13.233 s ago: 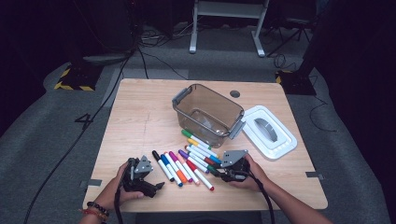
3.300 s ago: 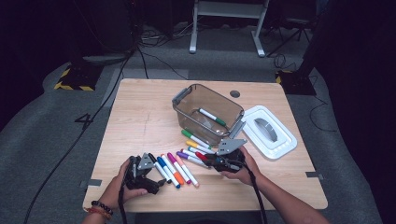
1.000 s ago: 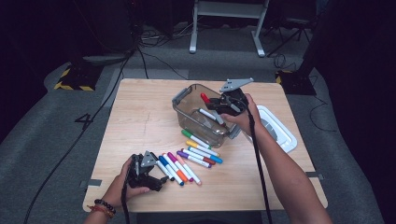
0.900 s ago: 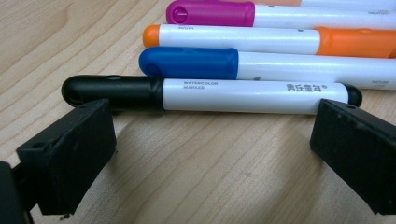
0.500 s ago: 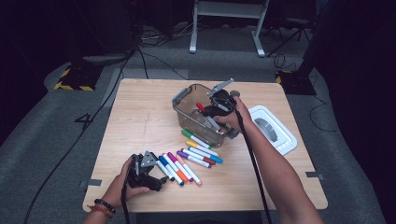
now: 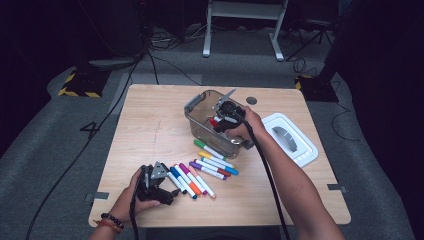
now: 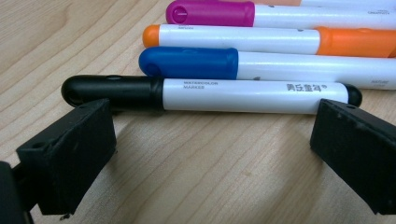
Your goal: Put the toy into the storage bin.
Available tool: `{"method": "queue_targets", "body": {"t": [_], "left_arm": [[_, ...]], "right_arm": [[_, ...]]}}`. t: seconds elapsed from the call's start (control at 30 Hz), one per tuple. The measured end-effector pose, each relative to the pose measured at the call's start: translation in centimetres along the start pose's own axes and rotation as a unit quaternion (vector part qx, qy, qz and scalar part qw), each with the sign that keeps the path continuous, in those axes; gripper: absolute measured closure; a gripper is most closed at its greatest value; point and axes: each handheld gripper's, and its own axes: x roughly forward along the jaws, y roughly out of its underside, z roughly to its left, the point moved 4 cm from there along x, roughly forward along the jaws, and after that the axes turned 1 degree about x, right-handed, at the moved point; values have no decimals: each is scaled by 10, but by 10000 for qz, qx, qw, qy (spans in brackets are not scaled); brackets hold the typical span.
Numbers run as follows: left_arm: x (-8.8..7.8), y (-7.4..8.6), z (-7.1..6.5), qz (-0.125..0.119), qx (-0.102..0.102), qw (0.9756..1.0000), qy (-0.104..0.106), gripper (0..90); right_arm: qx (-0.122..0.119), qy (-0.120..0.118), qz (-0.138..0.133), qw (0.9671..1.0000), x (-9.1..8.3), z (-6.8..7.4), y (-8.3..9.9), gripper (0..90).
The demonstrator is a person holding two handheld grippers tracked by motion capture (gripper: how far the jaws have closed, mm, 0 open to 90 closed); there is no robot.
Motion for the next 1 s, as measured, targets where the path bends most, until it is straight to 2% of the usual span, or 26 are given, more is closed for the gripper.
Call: {"method": "queue_targets", "body": {"t": [0.1, 0.13, 0.33, 0.47, 0.57, 0.67, 0.83, 0.9, 1.0], "left_arm": [[0, 0, 0, 8, 9, 10000, 3, 5], [0, 0, 0, 7, 2, 10000, 4, 5], [0, 0, 0, 8, 9, 10000, 4, 5], [0, 0, 0, 10, 8, 10000, 5, 5], [0, 0, 0, 1, 9, 10000, 2, 5], [0, 0, 0, 10, 10, 10000, 5, 5], [0, 0, 0, 2, 8, 10000, 1, 5], [0, 0, 0, 1, 8, 10000, 2, 5], [0, 0, 0, 9, 11, 10000, 5, 5]], "right_arm": [[-33, 18, 23, 10000, 1, 1, 0, 737], [-19, 48, 24, 10000, 1, 1, 0, 711], [113, 146, -214, 9996, -3, -3, 0, 632], [107, 228, -285, 9993, -5, -2, 1, 594], [146, 275, -441, 9985, -8, -3, 1, 555], [155, 314, -776, 9964, -13, 0, 2, 518], [126, 334, -1182, 9924, -27, 4, 4, 484], [150, 427, -1371, 9895, -37, 4, 6, 468], [140, 388, -1626, 9858, -52, 6, 11, 460]]}}
